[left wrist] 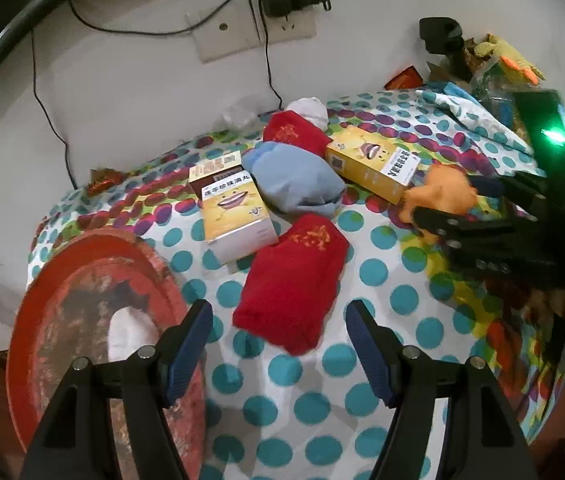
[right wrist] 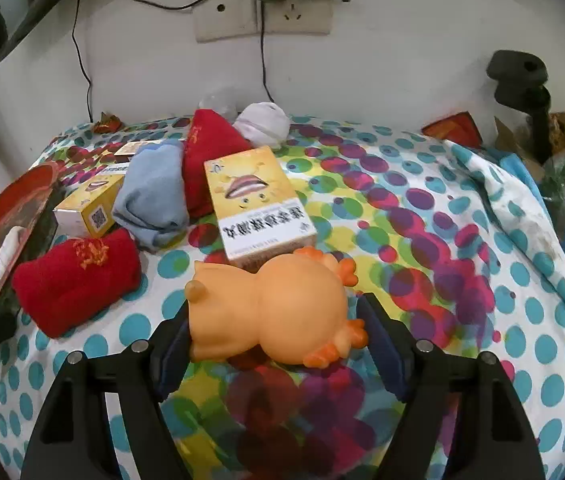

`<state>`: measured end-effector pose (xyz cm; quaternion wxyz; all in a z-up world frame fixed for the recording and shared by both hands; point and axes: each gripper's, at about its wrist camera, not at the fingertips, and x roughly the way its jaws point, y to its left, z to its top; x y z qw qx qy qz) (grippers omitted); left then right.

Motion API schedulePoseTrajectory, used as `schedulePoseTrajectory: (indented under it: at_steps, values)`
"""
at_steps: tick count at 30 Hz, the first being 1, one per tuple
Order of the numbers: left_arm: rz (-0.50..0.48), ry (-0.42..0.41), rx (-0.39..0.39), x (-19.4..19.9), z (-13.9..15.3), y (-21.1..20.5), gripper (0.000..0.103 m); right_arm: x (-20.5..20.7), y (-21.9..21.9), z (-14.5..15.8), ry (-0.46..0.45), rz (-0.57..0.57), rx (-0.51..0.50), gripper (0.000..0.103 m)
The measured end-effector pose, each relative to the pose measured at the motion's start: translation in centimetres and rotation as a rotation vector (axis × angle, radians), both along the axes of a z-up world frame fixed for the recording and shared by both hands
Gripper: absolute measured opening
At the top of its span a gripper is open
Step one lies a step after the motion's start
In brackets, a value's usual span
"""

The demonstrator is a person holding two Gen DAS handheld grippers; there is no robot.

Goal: Organize objects
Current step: 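Grasp the orange rubber toy with the right gripper while the left gripper approaches the red sock, then grasp the red sock with the left gripper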

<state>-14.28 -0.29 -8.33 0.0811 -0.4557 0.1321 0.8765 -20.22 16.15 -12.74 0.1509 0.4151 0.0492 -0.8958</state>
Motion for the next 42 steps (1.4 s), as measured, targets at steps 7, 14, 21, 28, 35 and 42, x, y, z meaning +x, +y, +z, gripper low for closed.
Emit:
schedulePoseTrajectory:
  at_steps: [7, 14, 21, 28, 35, 42]
  values:
    - [-0.027, -0.016, -0.022, -2.6, -1.9, 0.9, 0.071, -0.3, 0.9, -0.4, -0.028, -0.015, -0.029, 0.074]
    - [-0.037, -0.052, 0.022, -4.3, -3.8, 1.1, 0.071, -0.3, 0.6, -0.5, -0.03, -0.019, -0.013, 0.074]
    - [-0.035, -0.033, 0.025, -4.3, -4.8, 0.9, 0.071, -0.3, 0.5, -0.5, -0.031, -0.023, -0.01, 0.074]
    - [0.007, -0.032, 0.115, -4.5, -5.2, -0.4, 0.076, -0.3, 0.5, -0.5, -0.029, -0.028, -0.01, 0.075]
    - [0.013, 0.022, 0.091, -4.0, -5.3, -0.4, 0.082, -0.2, 0.6, -0.6, -0.036, -0.029, -0.007, 0.075]
    - [0.041, 0.05, 0.09, -3.8, -5.3, -0.4, 0.083, -0.1, 0.8, -0.5, -0.034, -0.034, -0.009, 0.075]
